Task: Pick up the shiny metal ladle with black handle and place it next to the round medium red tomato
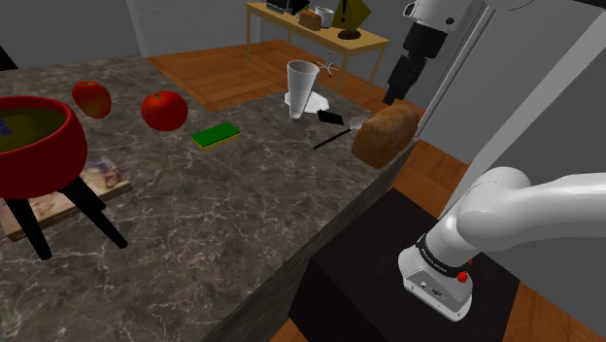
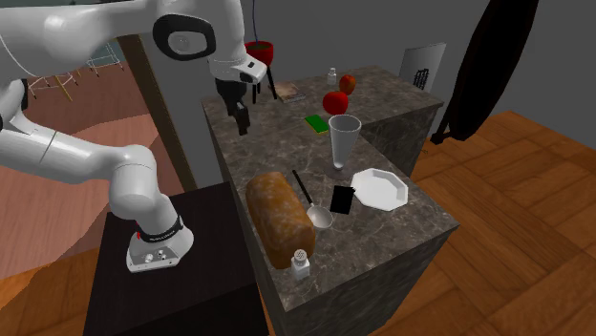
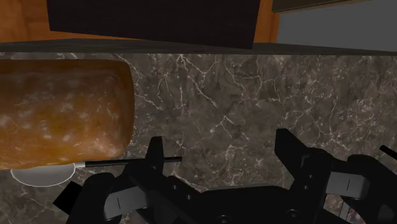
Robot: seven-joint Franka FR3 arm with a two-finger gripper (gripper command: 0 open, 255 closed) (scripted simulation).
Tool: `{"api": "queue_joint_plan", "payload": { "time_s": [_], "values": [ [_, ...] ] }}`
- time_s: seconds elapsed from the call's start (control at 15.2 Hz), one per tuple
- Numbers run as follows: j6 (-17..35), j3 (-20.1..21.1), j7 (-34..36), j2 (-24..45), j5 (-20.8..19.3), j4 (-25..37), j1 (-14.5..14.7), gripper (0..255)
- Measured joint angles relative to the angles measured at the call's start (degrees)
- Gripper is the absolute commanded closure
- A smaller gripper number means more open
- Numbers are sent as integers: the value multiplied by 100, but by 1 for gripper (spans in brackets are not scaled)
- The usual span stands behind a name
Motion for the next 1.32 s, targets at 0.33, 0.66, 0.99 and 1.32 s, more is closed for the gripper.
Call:
{"api": "queue_joint_plan", "payload": {
  "time_s": [0.33, 0.66, 0.99, 1.32],
  "values": [
    [355, -487, -1128, 201, -291, -253, 175, 0],
    [941, -1270, -3036, 802, -692, -372, 493, 0],
    [1547, -1962, -4910, 1689, -858, -207, 907, 0],
    [2045, -2496, -6855, 2828, -70, 278, 1313, 0]
  ]
}}
